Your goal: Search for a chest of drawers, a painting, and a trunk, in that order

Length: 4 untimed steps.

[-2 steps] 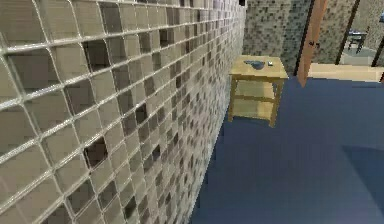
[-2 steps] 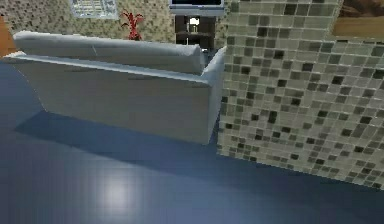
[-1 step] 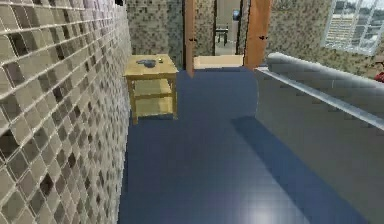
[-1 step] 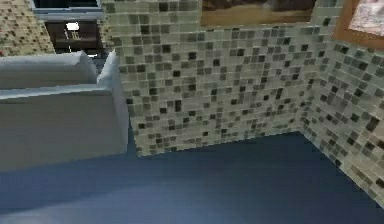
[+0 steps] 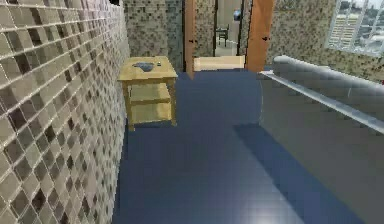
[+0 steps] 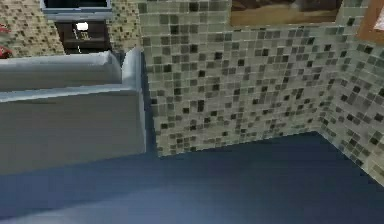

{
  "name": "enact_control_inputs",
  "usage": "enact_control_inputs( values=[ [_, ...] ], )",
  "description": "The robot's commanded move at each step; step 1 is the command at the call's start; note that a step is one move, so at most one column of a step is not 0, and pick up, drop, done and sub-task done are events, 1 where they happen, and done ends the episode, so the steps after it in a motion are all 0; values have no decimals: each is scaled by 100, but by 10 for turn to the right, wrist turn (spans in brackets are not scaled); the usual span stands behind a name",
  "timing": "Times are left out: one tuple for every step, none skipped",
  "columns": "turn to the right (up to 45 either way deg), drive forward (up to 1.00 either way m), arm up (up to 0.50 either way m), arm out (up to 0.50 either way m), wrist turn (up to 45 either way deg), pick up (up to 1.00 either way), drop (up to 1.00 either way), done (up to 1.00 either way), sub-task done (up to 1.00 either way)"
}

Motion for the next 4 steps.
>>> enact_control_inputs(
  values=[
    [450,0,0,0,0,0,0,0,0],
    [300,0,0,0,0,0,0,0,0],
    [0,5,0,0,0,0,0,0,0],
    [-450,0,0,0,0,0,0,0,0]
  ],
)
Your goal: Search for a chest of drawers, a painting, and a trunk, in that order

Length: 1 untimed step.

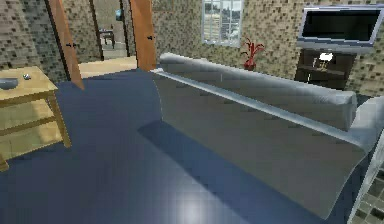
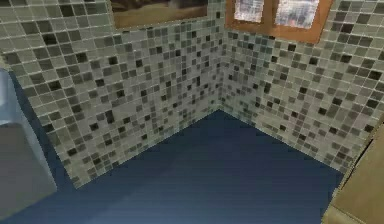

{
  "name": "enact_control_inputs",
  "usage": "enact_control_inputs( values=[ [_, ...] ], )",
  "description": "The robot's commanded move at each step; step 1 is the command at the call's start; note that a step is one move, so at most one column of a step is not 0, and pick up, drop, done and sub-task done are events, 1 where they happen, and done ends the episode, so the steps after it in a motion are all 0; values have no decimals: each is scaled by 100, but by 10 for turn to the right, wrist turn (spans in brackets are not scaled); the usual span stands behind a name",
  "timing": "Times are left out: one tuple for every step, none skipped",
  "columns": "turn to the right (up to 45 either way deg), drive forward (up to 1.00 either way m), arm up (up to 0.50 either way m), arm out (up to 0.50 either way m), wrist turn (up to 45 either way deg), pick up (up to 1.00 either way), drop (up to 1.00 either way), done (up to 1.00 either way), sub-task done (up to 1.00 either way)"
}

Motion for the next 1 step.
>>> enact_control_inputs(
  values=[
    [-210,0,0,0,0,0,0,0,0]
  ],
)
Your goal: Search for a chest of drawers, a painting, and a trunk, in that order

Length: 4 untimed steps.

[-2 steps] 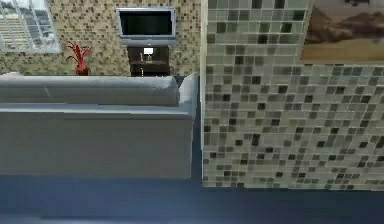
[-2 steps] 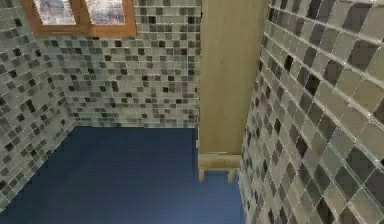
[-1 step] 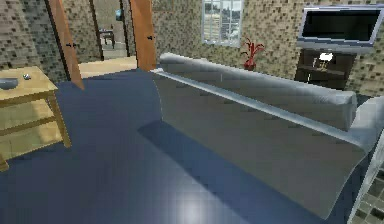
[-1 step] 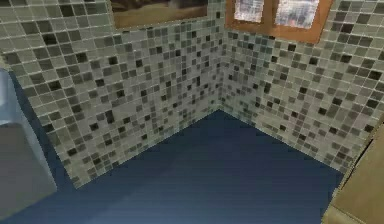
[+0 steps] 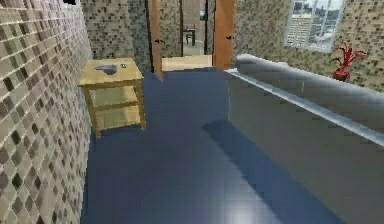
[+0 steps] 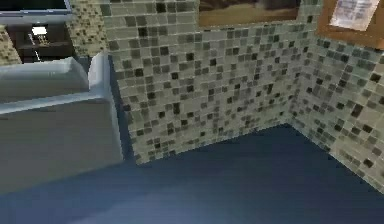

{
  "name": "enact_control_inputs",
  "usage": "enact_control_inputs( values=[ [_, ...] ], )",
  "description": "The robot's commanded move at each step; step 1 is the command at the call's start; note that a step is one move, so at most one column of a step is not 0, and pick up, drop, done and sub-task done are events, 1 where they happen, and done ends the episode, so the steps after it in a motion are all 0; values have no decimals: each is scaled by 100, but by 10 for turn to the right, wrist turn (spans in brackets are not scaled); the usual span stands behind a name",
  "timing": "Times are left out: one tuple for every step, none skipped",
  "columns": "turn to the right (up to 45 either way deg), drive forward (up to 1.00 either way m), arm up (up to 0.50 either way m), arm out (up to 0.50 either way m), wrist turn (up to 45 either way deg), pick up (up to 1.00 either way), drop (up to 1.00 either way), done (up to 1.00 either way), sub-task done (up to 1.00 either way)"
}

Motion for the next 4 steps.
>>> enact_control_inputs(
  values=[
    [0,100,0,0,0,0,0,0,0],
    [0,100,0,0,0,0,0,0,0],
    [0,100,0,0,0,0,0,0,0],
    [-30,0,0,0,0,0,0,0,0]
  ],
)
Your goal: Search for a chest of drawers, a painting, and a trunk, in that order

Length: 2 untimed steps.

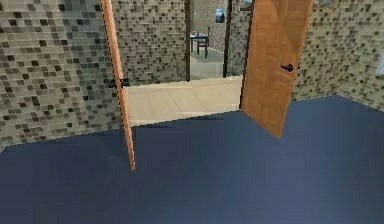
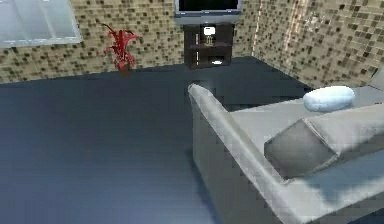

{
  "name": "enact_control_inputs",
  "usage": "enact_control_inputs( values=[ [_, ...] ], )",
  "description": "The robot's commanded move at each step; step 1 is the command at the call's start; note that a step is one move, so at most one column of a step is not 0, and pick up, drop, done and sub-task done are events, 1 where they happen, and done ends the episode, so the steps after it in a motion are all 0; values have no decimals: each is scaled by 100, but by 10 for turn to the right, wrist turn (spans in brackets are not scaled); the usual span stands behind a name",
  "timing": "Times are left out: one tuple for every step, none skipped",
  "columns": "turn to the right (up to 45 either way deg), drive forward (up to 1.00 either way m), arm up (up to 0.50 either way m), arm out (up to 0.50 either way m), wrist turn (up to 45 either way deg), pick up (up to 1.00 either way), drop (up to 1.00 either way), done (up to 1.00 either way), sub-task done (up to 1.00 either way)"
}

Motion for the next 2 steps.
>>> enact_control_inputs(
  values=[
    [0,100,0,0,0,0,0,0,0],
    [0,65,0,0,0,0,0,0,0]
  ],
)
